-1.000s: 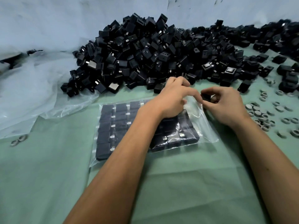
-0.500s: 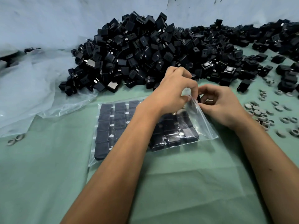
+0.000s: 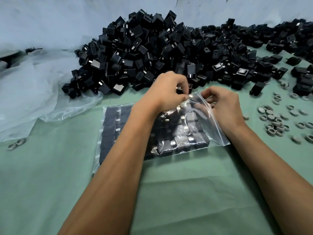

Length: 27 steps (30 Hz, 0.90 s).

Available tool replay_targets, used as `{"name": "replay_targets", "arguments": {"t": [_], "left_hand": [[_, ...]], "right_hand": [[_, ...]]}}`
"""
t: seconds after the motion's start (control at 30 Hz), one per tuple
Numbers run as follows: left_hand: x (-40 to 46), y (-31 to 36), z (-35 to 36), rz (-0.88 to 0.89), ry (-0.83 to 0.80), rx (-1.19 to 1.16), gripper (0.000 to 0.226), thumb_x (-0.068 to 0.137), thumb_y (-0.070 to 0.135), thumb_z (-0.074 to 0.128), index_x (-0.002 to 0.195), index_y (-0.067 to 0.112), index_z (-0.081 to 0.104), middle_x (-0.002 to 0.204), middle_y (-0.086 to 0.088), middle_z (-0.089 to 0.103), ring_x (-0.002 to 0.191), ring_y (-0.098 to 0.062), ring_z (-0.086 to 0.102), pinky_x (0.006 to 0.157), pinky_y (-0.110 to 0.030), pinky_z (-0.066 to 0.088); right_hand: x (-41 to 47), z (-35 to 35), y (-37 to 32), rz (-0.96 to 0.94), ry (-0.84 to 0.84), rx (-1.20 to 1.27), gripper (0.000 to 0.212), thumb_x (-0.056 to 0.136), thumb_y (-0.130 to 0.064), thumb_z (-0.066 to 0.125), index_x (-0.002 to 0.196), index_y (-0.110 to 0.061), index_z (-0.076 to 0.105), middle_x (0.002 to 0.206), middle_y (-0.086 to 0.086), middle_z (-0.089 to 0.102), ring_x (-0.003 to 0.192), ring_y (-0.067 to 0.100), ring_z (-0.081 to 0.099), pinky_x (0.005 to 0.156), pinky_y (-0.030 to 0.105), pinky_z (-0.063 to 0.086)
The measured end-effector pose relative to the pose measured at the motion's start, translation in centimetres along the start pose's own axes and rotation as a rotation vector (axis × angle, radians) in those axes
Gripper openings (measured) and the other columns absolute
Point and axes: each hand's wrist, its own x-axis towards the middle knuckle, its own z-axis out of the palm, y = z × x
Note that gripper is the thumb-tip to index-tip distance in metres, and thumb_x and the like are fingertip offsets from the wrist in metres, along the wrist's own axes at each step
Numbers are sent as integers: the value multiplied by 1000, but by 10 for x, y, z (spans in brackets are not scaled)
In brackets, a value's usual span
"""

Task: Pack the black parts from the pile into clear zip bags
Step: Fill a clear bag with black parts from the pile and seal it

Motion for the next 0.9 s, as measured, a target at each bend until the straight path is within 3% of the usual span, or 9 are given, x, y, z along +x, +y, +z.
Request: {"name": "replay_targets", "arguments": {"t": [0.2,0.33,0.43,0.5,0.6,0.9], "left_hand": [[-4,-14,1,-151,-138,54,6,87,35,79,85,33,74,119,4,66,129,-22,49,108,-42,43],[-2,-17,4,-145,-126,28,14,88,32,77,77,36,70,108,4,68,125,-23,49,105,-43,45],[-1,-20,9,-118,-46,8,7,93,21,69,94,25,75,101,9,67,113,-18,57,102,-41,48],[-2,-22,11,-112,-20,16,17,94,15,66,108,19,74,107,5,67,108,-16,60,100,-40,50],[-2,-26,12,-132,3,31,27,97,12,61,121,21,70,118,0,62,112,-21,58,102,-40,50],[-4,-20,13,-141,11,95,50,92,-7,49,128,21,67,137,-1,58,133,-24,45,105,-44,45]], "right_hand": [[-2,-1,-3,31,-24,-4,27,77,-22,91,100,-22,79,92,-5,75,81,12,71,74,39,63],[-4,-2,-7,-13,-81,0,25,80,-18,89,102,-26,80,100,-7,75,91,14,68,82,42,60],[-4,-5,-7,19,-101,48,26,81,-30,88,105,-25,81,99,-6,76,94,17,70,84,47,60],[-5,-5,-9,24,-117,80,27,83,-37,85,108,-28,81,100,-7,77,94,16,71,83,47,61],[-6,-4,-8,-21,-143,89,25,89,-21,81,114,-26,80,109,-7,74,100,12,69,90,43,60],[-3,-5,-4,-18,-212,115,31,90,-9,77,118,-21,78,112,-3,71,106,16,66,90,46,60]]}}
